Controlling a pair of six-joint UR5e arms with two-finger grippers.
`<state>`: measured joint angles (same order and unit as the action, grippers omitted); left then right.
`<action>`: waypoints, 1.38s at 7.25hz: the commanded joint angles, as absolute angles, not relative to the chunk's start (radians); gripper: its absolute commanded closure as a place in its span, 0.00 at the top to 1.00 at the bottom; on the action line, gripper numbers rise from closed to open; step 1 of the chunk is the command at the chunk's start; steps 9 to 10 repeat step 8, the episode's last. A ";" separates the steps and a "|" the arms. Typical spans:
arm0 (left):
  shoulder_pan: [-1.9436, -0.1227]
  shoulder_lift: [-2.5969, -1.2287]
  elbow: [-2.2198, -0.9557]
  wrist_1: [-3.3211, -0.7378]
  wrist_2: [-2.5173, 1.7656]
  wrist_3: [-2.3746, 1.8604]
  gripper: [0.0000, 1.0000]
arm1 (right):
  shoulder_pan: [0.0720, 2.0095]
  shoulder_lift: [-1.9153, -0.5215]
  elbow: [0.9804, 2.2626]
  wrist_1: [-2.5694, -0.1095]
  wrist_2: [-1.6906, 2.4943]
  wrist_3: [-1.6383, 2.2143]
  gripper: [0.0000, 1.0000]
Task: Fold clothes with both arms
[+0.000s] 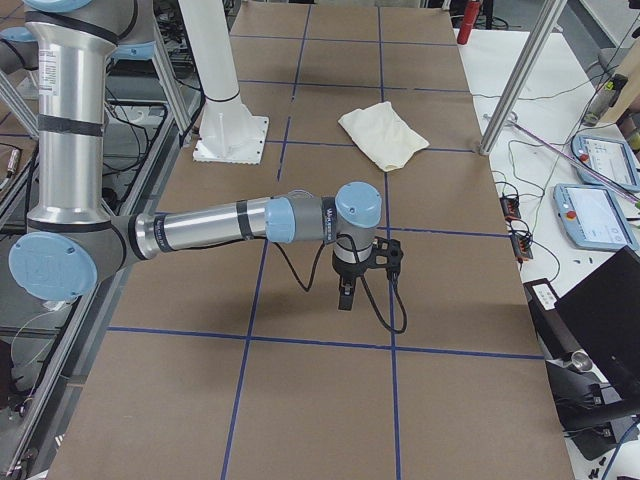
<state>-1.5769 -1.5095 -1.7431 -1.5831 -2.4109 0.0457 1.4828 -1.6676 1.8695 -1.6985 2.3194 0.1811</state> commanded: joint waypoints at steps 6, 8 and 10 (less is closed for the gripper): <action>-1.577 -1.511 -1.749 -1.586 -2.355 0.051 1.00 | 1.482 -1.677 1.867 -1.697 2.319 0.181 1.00; -1.577 -1.512 -1.767 -1.586 -2.353 0.052 1.00 | 1.483 -1.677 1.871 -1.694 2.319 0.179 1.00; -1.577 -1.512 -1.767 -1.586 -2.353 0.052 1.00 | 1.483 -1.677 1.871 -1.694 2.319 0.179 1.00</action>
